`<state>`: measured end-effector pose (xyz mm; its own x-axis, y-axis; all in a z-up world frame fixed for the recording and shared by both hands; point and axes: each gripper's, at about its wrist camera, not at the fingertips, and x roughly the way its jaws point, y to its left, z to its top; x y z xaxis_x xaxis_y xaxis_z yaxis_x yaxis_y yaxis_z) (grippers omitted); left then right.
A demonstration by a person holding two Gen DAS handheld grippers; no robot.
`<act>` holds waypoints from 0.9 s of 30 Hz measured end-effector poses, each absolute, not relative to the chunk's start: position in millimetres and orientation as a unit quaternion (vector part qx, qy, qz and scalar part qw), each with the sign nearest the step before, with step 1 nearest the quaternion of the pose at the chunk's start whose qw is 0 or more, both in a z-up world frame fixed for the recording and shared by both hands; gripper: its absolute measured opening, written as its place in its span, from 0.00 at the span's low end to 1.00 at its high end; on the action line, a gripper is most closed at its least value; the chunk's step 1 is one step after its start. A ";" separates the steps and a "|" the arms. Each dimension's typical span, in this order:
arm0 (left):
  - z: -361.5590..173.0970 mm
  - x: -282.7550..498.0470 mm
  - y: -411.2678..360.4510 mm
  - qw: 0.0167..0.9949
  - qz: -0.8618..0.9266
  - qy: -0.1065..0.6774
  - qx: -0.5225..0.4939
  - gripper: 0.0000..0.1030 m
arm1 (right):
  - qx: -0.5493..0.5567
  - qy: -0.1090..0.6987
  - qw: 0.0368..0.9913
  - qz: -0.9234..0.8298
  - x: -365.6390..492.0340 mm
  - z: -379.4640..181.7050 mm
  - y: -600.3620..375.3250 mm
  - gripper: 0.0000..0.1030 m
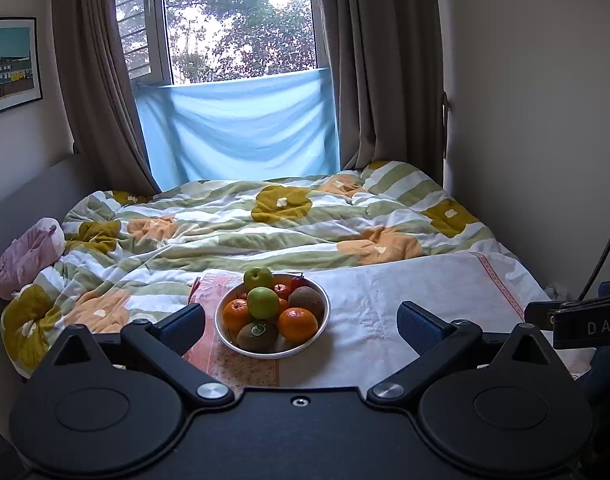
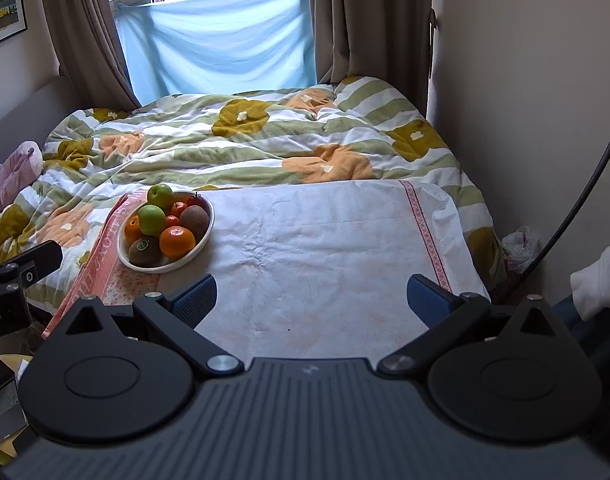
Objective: Organize fruits
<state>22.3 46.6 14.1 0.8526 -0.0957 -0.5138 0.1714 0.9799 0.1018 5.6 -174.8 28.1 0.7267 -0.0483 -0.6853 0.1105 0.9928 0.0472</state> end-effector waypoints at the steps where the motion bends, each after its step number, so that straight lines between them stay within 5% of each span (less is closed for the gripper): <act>1: 14.1 22.3 46.5 0.960 -0.069 0.263 0.073 1.00 | 0.043 0.367 0.928 -0.043 5.0 28.0 -174.6 1.00; 27: 21.2 17.5 44.8 0.962 -0.077 0.258 0.053 1.00 | 0.040 0.361 0.931 -0.048 1.2 31.7 -173.8 1.00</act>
